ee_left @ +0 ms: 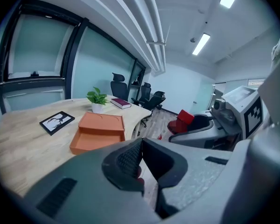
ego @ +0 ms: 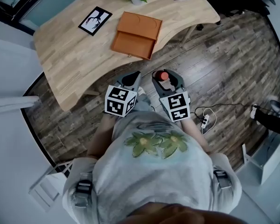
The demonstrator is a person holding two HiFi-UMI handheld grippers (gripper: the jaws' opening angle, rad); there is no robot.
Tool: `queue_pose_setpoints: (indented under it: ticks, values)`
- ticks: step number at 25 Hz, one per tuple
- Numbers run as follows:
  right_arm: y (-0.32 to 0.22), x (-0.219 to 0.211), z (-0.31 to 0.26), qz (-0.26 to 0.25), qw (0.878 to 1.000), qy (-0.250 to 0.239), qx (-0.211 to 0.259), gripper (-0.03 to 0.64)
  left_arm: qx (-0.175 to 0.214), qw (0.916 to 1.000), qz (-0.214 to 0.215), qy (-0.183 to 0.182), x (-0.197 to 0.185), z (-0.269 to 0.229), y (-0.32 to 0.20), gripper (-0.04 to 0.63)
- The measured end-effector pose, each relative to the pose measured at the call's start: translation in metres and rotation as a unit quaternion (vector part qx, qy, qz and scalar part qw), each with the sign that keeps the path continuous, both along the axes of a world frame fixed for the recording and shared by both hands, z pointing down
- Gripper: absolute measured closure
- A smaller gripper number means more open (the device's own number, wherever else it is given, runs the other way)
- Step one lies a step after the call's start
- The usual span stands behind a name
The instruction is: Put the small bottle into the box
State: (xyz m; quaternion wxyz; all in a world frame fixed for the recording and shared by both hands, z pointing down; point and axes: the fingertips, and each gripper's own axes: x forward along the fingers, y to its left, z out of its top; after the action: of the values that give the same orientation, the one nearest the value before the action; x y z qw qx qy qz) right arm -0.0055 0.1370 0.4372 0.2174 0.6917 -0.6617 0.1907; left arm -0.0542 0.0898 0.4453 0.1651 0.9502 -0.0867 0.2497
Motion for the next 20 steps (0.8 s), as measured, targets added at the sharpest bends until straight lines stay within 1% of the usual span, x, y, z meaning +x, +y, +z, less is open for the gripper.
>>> queue_pose_setpoints:
  ticks: [6, 10, 15, 20]
  values:
    - [-0.036, 0.027, -0.001, -0.028, 1.0, 0.005, -0.011, 0.399, -0.016, 0.9997, -0.02, 0.003, 0.031, 0.008, -0.035, 0.588]
    - [-0.06, 0.042, 0.0, -0.037, 0.999, 0.005, -0.016, 0.399, -0.023, 0.9994, -0.024, -0.005, 0.045, 0.015, -0.056, 0.588]
    - [-0.083, 0.055, 0.0, -0.041, 0.999, -0.001, -0.021, 0.399, -0.03, 0.9991, -0.026, -0.012, 0.058, 0.016, -0.079, 0.588]
    - [-0.1, 0.071, -0.001, -0.045, 0.999, 0.0, -0.013, 0.399, -0.031, 0.9987, -0.038, -0.017, 0.061, 0.022, -0.093, 0.588]
